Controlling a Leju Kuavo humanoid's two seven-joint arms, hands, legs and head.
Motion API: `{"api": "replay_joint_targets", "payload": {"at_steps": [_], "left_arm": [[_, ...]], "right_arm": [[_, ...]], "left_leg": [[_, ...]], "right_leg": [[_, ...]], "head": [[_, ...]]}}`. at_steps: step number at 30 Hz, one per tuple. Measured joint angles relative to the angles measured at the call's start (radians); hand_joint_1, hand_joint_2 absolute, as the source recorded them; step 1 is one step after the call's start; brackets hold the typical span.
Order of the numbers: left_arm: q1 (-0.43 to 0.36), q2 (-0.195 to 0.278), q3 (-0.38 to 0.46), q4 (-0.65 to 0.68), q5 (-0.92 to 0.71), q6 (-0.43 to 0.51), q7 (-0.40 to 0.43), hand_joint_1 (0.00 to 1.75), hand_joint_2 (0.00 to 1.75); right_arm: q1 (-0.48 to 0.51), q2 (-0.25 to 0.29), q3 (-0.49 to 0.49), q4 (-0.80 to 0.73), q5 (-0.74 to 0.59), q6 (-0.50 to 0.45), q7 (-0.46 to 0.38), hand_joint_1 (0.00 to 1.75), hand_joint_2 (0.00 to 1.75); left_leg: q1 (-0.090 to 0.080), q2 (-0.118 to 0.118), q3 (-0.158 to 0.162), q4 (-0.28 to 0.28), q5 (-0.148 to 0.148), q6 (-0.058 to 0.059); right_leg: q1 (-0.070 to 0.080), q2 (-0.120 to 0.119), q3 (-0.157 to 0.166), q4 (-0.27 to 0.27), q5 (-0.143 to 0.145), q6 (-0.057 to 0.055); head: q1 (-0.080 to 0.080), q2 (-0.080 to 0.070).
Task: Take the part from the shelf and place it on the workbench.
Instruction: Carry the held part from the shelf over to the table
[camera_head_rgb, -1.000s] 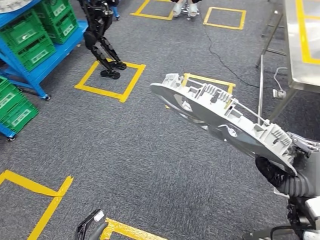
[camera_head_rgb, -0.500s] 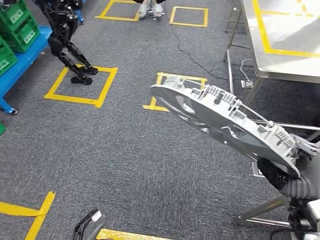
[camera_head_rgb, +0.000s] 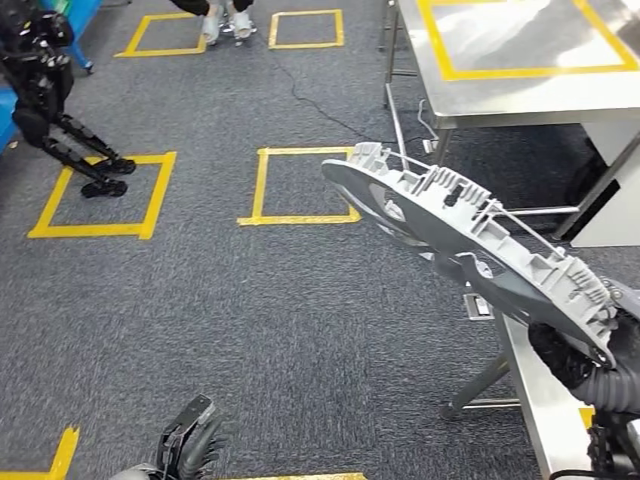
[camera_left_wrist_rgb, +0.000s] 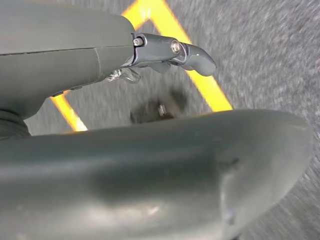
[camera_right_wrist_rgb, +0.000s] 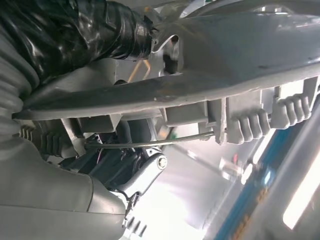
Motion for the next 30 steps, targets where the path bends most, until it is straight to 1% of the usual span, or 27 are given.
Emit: {"api": "replay_joint_targets", "payload": {"at_steps": [1,2,3,4,5,7,8,9,11,12,14,15,16,17,18,19,20,21,22,23,24,25,26,27,28,29,30], "left_arm": [[0.001,-0.003,-0.001,-0.003,-0.019,0.01,-0.002,0.0,0.0],[0.003,-0.006,-0.003,-0.005,-0.03,0.016,-0.003,0.0,0.0],[0.004,-0.008,-0.004,-0.007,-0.035,0.019,-0.004,0.0,0.0],[0.005,-0.01,-0.005,-0.009,-0.038,0.02,-0.004,0.0,0.0],[0.004,-0.011,-0.006,-0.011,-0.039,0.022,-0.004,0.0,0.0],[0.002,-0.011,-0.008,-0.014,-0.041,0.024,-0.004,0.0,0.0],[0.002,-0.01,-0.009,-0.015,-0.042,0.025,-0.004,0.0,0.0],[0.002,-0.009,-0.009,-0.015,-0.045,0.025,-0.004,0.0,0.0],[0.0,-0.009,-0.009,-0.019,-0.056,0.022,-0.003,0.0,0.0],[-0.001,-0.011,-0.008,-0.022,-0.066,0.016,-0.001,0.0,0.0],[-0.002,-0.014,-0.007,-0.028,-0.086,0.0,0.002,0.0,0.0],[0.0,-0.015,-0.004,-0.03,-0.092,-0.009,0.004,0.0,0.0],[0.003,-0.016,0.001,-0.03,-0.089,-0.016,0.005,0.0,0.0],[0.006,-0.017,0.008,-0.03,-0.082,-0.02,0.006,0.0,0.0],[0.009,-0.018,0.018,-0.03,-0.072,-0.023,0.007,0.0,0.0],[0.011,-0.021,0.028,-0.03,-0.063,-0.024,0.008,0.0,0.0],[0.012,-0.024,0.039,-0.03,-0.056,-0.023,0.009,0.0,0.0],[0.012,-0.027,0.049,-0.03,-0.049,-0.022,0.011,0.0,0.0],[0.013,-0.029,0.059,-0.03,-0.04,-0.02,0.012,0.0,0.0],[0.015,-0.031,0.072,-0.03,-0.03,-0.017,0.013,0.0,0.0],[0.017,-0.033,0.085,-0.03,-0.02,-0.014,0.014,0.0,0.0],[0.02,-0.035,0.099,-0.031,-0.013,-0.011,0.015,0.0,0.0],[0.022,-0.038,0.112,-0.032,-0.008,-0.008,0.015,0.0,0.0],[0.024,-0.041,0.122,-0.034,-0.006,-0.007,0.015,0.0,0.0],[0.025,-0.043,0.131,-0.037,-0.005,-0.006,0.015,0.0,0.0],[0.026,-0.045,0.138,-0.039,-0.006,-0.006,0.015,0.0,0.0],[0.029,-0.045,0.144,-0.04,-0.006,-0.006,0.016,0.0,0.0]], "right_arm": [[0.004,0.004,-0.004,-0.006,0.002,-0.002,0.001,1.75,1.75],[0.008,0.008,-0.006,-0.012,0.003,-0.003,0.001,1.75,1.75],[0.013,0.011,-0.008,-0.016,0.004,-0.004,0.001,1.75,1.75],[0.016,0.013,-0.009,-0.018,0.005,-0.005,0.001,1.75,1.75],[0.019,0.014,-0.011,-0.02,0.006,-0.005,0.002,1.75,1.75],[0.022,0.017,-0.014,-0.024,0.007,-0.005,0.002,1.75,1.75],[0.024,0.019,-0.015,-0.026,0.007,-0.005,0.002,1.75,1.75],[0.026,0.021,-0.016,-0.029,0.007,-0.005,0.002,1.75,1.75],[0.032,0.023,-0.021,-0.033,0.01,-0.005,0.004,1.75,1.75],[0.037,0.023,-0.025,-0.035,0.011,-0.006,0.005,1.75,1.75],[0.038,0.023,-0.03,-0.04,0.013,-0.007,0.005,1.75,1.75],[0.037,0.024,-0.031,-0.043,0.013,-0.008,0.005,1.75,1.75],[0.036,0.025,-0.031,-0.045,0.014,-0.009,0.005,1.75,1.75],[0.037,0.026,-0.031,-0.047,0.014,-0.012,0.005,1.75,1.75],[0.041,0.027,-0.031,-0.05,0.014,-0.014,0.006,1.75,1.75],[0.046,0.028,-0.032,-0.053,0.016,-0.017,0.007,1.75,1.75],[0.05,0.028,-0.032,-0.058,0.018,-0.02,0.008,1.75,1.75],[0.054,0.028,-0.034,-0.063,0.021,-0.023,0.01,1.75,1.75],[0.056,0.028,-0.036,-0.07,0.024,-0.027,0.012,1.75,1.75],[0.058,0.029,-0.039,-0.078,0.026,-0.031,0.015,1.75,1.75],[0.062,0.03,-0.042,-0.085,0.029,-0.037,0.017,1.75,1.75],[0.068,0.031,-0.046,-0.091,0.03,-0.042,0.02,1.75,1.75],[0.074,0.032,-0.049,-0.097,0.031,-0.046,0.022,1.75,1.75],[0.08,0.033,-0.052,-0.102,0.032,-0.048,0.024,1.75,1.75],[0.084,0.034,-0.055,-0.107,0.033,-0.051,0.026,1.75,1.75],[0.087,0.034,-0.056,-0.113,0.034,-0.053,0.027,1.75,1.75],[0.088,0.035,-0.058,-0.119,0.034,-0.055,0.029,1.75,1.75]], "left_leg": [[0.0,-0.015,-0.035,0.073,-0.03,0.002],[-0.001,-0.023,-0.063,0.129,-0.046,0.006],[-0.003,-0.027,-0.079,0.154,-0.043,0.01],[-0.005,-0.031,-0.079,0.141,-0.02,0.017],[-0.009,-0.039,-0.062,0.092,0.02,0.024],[-0.014,-0.081,-0.013,-0.037,0.094,0.039],[-0.015,-0.1,0.006,-0.085,0.111,0.043],[-0.016,-0.112,0.016,-0.111,0.114,0.046],[-0.018,-0.1,0.024,-0.13,0.11,0.049],[-0.017,-0.089,0.026,-0.139,0.113,0.05],[-0.015,-0.066,0.034,-0.157,0.121,0.054],[-0.015,-0.053,0.037,-0.162,0.123,0.056],[-0.015,-0.04,0.038,-0.162,0.123,0.057],[-0.016,-0.026,0.037,-0.162,0.122,0.058],[-0.015,-0.013,0.038,-0.162,0.121,0.057],[-0.014,0.0,0.038,-0.161,0.119,0.056],[-0.012,0.011,0.038,-0.159,0.117,0.053],[-0.01,0.022,0.039,-0.157,0.113,0.048],[-0.012,0.032,0.04,-0.152,0.109,0.041],[-0.013,0.041,0.041,-0.147,0.103,0.034],[-0.016,0.049,0.042,-0.143,0.099,0.028],[-0.019,0.058,0.044,-0.14,0.096,0.025],[-0.019,0.067,0.046,-0.138,0.093,0.021],[-0.017,0.071,0.048,-0.137,0.089,0.018],[-0.013,0.06,0.046,-0.126,0.078,0.014],[-0.01,0.04,0.036,-0.098,0.057,0.01],[-0.007,0.014,0.015,-0.048,0.029,0.007]], "right_leg": [[0.002,0.013,0.0,0.0,0.0,-0.003],[0.005,0.026,0.001,0.0,0.0,-0.004],[0.007,0.041,0.002,0.0,0.0,-0.005],[0.01,0.055,0.003,0.0,0.0,-0.005],[0.011,0.069,0.005,0.0,0.0,-0.005],[0.011,0.095,0.006,0.001,0.0,-0.004],[0.009,0.107,0.003,0.001,0.001,-0.001],[0.007,0.119,-0.002,0.002,0.004,0.003],[0.002,0.139,-0.012,-0.001,0.01,0.015],[0.001,0.133,-0.017,-0.001,0.009,0.019],[0.004,0.082,-0.04,0.037,-0.019,0.026],[0.005,0.049,-0.065,0.088,-0.048,0.029],[0.005,0.026,-0.096,0.155,-0.08,0.034],[0.003,0.015,-0.128,0.22,-0.105,0.038],[0.0,0.008,-0.148,0.264,-0.115,0.042],[-0.003,0.003,-0.151,0.271,-0.108,0.047],[-0.006,-0.003,-0.131,0.237,-0.085,0.051],[-0.009,-0.017,-0.095,0.172,-0.053,0.055],[-0.008,-0.042,-0.057,0.102,-0.031,0.06],[-0.007,-0.059,-0.024,0.046,-0.016,0.057],[-0.005,-0.071,-0.004,0.014,-0.011,0.051],[-0.002,-0.072,0.002,0.004,-0.014,0.042],[-0.002,-0.057,0.003,0.005,-0.013,0.03],[-0.002,-0.047,0.002,0.005,-0.013,0.022],[-0.002,-0.037,0.003,0.006,-0.012,0.016],[-0.003,-0.026,0.004,0.005,-0.012,0.009],[-0.003,-0.015,0.005,0.005,-0.011,0.004]], "head": [[0.0,0.0],[-0.001,0.0],[-0.001,0.0],[-0.001,0.0],[-0.001,0.0],[0.0,0.0],[-0.001,0.0],[-0.001,0.0],[-0.003,0.0],[-0.002,0.0],[0.0,0.0],[0.002,0.0],[0.003,0.0],[0.003,0.0],[0.003,0.0],[0.003,0.0],[0.003,0.0],[0.003,0.0],[0.004,0.0],[0.004,0.0],[0.003,0.0],[0.002,0.0],[0.0,0.0],[0.0,0.0],[-0.001,0.0],[-0.002,0.0],[-0.003,0.0]]}}
